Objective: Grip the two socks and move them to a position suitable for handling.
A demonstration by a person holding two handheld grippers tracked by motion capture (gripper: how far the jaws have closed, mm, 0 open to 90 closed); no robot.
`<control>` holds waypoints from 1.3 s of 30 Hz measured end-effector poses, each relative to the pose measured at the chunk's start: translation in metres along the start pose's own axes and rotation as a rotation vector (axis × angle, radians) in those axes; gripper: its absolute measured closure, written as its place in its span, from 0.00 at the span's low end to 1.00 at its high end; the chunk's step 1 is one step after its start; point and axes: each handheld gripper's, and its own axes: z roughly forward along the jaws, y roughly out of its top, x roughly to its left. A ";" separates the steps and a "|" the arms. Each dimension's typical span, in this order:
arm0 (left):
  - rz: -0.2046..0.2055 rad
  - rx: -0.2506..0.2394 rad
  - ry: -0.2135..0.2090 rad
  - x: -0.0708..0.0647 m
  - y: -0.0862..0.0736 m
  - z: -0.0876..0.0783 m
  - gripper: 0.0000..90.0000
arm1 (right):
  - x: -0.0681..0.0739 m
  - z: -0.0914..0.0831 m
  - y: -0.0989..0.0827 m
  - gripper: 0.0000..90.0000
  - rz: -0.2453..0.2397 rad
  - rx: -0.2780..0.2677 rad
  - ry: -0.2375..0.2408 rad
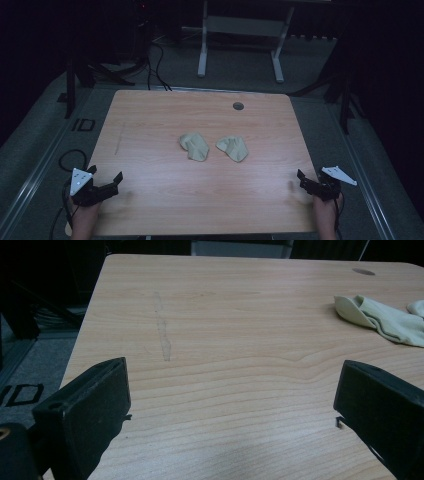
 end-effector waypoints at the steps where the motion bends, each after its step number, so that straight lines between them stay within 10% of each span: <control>1: -0.004 0.003 0.001 0.000 0.000 0.001 0.02 | 0.000 0.000 0.000 0.15 -0.004 0.004 -0.005; 24: 0.029 0.004 -0.004 -0.006 0.000 0.002 0.02 | 0.026 0.014 0.021 0.15 -0.089 0.115 0.125; 39: 0.035 0.017 0.001 -0.006 0.001 0.004 0.03 | 0.047 0.027 0.043 0.15 -0.034 0.119 0.203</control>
